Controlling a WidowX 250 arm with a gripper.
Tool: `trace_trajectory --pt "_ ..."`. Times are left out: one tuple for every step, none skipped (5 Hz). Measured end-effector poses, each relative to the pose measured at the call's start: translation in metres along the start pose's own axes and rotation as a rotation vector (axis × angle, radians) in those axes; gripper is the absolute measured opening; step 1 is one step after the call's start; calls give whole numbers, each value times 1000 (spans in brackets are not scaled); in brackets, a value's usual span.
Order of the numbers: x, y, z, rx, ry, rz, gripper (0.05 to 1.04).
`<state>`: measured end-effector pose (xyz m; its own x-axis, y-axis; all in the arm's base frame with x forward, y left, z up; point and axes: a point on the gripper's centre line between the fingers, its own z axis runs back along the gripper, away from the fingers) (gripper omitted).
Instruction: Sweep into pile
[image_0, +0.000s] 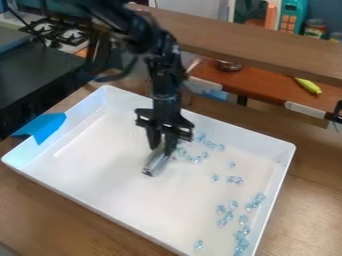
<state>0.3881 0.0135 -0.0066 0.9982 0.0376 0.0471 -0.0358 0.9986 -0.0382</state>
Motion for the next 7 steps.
trace_trajectory --pt "1 -40 3 -32 9 -24 351" --pt "4 -72 1 -51 12 -31 351" --pt "7 -86 4 -62 5 -36 351" --pt "4 -111 1 -71 8 -61 351" --pt "2 -117 1 -88 14 -84 351" --pt "-1 -112 17 -131 -1 -104 351" --pt "9 -78 61 -175 -91 -66 351"
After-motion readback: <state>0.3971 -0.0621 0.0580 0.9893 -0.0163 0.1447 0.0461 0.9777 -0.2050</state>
